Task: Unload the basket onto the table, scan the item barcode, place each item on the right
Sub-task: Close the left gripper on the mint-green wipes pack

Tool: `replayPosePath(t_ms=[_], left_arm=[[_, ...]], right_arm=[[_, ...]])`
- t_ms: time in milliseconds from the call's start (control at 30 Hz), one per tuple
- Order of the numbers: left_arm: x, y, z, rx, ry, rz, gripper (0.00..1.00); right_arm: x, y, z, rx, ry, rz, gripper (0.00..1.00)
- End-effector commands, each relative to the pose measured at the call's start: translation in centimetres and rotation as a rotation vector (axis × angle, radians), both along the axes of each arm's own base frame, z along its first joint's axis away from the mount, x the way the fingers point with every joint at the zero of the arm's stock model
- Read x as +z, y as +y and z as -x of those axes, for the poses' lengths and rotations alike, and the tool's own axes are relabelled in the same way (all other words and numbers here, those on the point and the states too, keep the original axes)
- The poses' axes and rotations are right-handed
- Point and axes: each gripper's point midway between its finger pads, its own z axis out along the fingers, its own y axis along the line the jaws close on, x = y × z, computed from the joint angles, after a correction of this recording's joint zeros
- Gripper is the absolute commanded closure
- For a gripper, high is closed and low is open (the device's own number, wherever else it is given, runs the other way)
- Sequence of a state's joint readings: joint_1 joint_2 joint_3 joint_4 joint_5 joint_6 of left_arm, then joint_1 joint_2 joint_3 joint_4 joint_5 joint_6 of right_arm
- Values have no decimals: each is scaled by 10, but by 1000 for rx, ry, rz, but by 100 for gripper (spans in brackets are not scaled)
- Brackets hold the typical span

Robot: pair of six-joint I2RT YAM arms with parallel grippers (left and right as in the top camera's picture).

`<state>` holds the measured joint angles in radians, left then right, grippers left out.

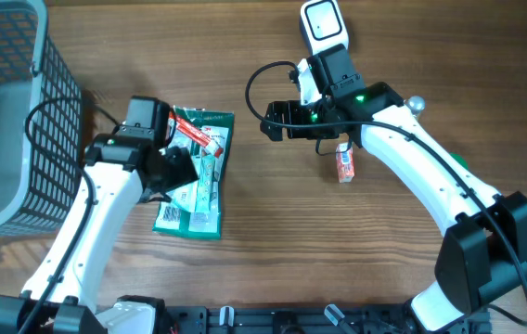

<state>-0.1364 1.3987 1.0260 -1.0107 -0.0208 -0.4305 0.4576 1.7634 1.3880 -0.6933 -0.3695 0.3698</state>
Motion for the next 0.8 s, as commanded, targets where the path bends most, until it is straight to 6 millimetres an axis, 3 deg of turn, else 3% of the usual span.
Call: replayPosePath(t_ms=[0, 167, 367, 533, 767], left_arm=[[-16, -2, 14, -49, 64, 81, 25], [-36, -3, 24, -32, 89, 119, 25], [-61, -17, 14, -53, 7, 202, 48], [-81, -11, 15, -45, 23, 168, 46], [-83, -10, 13, -44, 23, 161, 47]], right_arm=[[-9, -1, 0, -6, 14, 15, 0], [-9, -1, 0, -6, 14, 15, 0], [-9, -1, 0, -6, 15, 16, 0], [-9, -1, 0, -6, 15, 16, 0], [-9, -1, 0, -6, 15, 16, 0]])
